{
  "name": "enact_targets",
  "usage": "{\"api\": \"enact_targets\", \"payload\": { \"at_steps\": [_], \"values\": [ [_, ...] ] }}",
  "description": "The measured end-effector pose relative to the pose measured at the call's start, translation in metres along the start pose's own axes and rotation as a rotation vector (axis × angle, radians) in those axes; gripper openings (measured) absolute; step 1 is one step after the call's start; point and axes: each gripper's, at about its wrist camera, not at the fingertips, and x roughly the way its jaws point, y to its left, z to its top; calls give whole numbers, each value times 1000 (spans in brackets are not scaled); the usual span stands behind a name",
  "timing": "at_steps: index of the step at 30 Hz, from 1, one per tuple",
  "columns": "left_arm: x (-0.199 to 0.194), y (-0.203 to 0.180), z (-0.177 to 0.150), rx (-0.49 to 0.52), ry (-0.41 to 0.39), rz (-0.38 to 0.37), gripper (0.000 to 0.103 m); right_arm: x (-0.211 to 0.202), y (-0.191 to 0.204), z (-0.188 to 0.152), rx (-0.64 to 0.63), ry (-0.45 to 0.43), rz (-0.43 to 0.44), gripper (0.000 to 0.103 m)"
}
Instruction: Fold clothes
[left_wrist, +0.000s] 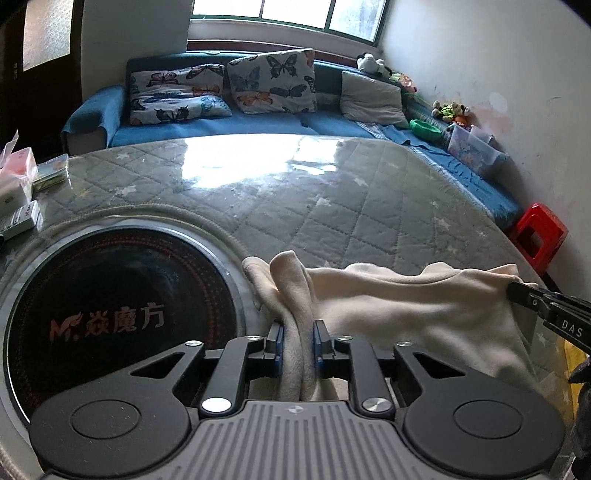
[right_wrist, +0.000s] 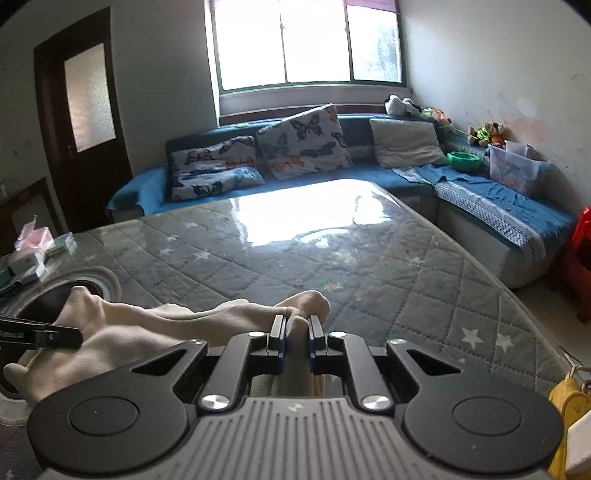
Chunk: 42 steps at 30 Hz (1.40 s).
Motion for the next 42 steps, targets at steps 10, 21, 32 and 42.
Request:
{"api": "enact_targets", "payload": {
  "at_steps": [10,21,32,42],
  "values": [
    [-2,9,-7,8,13,57,44,0,2,2,-14,-2,-13,15],
    [-9,13,-20,37,16,75,69,24,60,-2,-126,64,115,34],
    [-9,4,-31,134,-12,74,69,60,90,0,-122,98,135,34],
    [-8,9,-35,130,-8,74,71,45,93,-1,-156,81,140,37]
  ]
}}
